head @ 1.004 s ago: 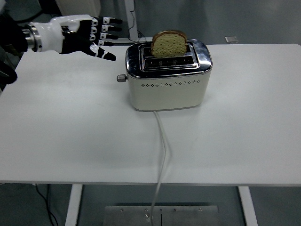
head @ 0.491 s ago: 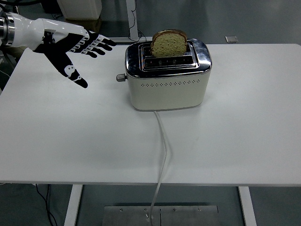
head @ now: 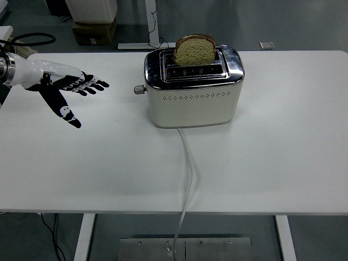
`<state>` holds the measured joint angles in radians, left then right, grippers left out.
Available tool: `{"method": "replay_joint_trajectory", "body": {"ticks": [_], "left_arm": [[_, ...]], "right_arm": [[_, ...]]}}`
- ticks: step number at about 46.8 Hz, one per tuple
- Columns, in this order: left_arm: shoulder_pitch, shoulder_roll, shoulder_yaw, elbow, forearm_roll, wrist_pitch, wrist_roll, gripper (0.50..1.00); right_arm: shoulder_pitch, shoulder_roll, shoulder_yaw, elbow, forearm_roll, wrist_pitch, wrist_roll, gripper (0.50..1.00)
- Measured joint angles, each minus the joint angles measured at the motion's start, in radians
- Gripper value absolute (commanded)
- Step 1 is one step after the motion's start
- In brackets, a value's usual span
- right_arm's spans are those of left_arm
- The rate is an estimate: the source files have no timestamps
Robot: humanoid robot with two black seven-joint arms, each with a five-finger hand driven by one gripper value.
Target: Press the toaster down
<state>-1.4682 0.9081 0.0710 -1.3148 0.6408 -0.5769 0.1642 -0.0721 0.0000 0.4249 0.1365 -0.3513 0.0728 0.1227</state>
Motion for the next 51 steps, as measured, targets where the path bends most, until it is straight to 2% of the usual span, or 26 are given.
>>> {"method": "replay_joint_trajectory", "body": {"ticks": [8,18,32,40,51], "left_arm": [[0.059,-0.065,-0.001,0.080,0.025,0.049,-0.007,1.000],[0.067,-0.137,-0.005,0.131,0.025,0.084,-0.014,1.000],[0.062,-0.150,-0.008,0.132,0.025,0.107,-0.017,1.000],[0.067,-0.170,-0.008,0.133,0.024,0.137,-0.043,1.000],[0.081,-0.200,-0.008,0.159,0.022,0.154,-0.046,1.000]], "right_arm": [[0.000,0.000,0.000,0.000,0.000,0.000,0.000,1.000],[0.000,0.000,0.000,0.001,0.000,0.000,0.000,1.000],[0.000,0.000,0.000,0.002,0.000,0.001,0.000,1.000],[0.000,0.000,0.000,0.002,0.000,0.000,0.000,1.000],[0.000,0.000,0.000,0.000,0.000,0.000,0.000,1.000]]}}
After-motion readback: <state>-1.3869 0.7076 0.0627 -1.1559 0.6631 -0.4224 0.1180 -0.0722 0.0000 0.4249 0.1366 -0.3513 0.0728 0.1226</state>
